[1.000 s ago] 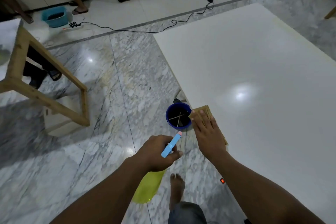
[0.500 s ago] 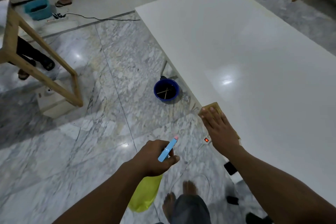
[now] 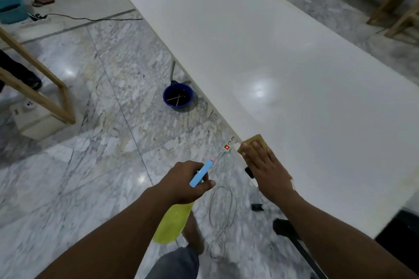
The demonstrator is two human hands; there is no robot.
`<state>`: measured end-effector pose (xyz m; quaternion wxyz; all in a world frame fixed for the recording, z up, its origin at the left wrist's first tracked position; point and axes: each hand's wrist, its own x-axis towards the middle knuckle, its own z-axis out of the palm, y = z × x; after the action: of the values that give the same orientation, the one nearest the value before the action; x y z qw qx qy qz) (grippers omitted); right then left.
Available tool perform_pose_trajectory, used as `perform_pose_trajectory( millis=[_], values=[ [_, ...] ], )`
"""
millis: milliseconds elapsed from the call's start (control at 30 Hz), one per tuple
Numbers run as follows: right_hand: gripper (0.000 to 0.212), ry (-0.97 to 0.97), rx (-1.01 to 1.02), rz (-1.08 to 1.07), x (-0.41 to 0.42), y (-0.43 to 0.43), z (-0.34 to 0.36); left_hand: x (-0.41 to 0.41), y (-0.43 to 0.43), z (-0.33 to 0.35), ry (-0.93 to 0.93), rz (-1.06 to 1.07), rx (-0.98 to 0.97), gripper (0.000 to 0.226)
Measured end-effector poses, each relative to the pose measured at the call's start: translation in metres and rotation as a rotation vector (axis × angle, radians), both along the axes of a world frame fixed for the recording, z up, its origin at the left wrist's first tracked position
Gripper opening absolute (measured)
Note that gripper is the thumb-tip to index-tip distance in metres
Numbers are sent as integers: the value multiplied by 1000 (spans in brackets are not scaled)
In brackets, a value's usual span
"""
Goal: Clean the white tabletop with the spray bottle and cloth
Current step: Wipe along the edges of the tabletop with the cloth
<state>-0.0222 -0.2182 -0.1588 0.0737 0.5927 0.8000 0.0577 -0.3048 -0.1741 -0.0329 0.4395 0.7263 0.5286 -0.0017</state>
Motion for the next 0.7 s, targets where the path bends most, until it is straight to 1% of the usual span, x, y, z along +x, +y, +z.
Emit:
perform_pose_trajectory(
  millis=[67,133,267,367,433,533,567,600,633,667,700],
  values=[
    [68,14,9,0,16,-40,2,19,-32,-1,-9,-6,-2,32],
    [73,17,-14,-6,36,-89,4,41,-71,0,-20,-37,1,35],
    [75,49,-29,-33,73,-186,-4,86,-147,0,-42,-96,-13,33],
    [81,49,-54,-46,93,-231,-8,111,-189,2,-54,-154,15,34],
    [79,55,-73,-66,101,-257,-6,124,-213,5,-66,-177,23,34],
    [74,128,-30,-61,110,-291,-1,140,-235,12,-69,-208,31,35],
    [73,179,-7,-47,112,-301,-2,145,-238,16,-66,-216,35,35],
    [71,280,-12,-59,112,-313,2,149,-240,19,-60,-228,35,36],
    [68,459,-24,-130,112,-321,5,153,-241,23,-52,-244,38,37],
    [62,701,-89,-283,109,-328,19,158,-241,26,-43,-264,47,37],
    [57,980,-180,-498,105,-332,34,163,-239,30,-34,-283,59,37]
  ],
)
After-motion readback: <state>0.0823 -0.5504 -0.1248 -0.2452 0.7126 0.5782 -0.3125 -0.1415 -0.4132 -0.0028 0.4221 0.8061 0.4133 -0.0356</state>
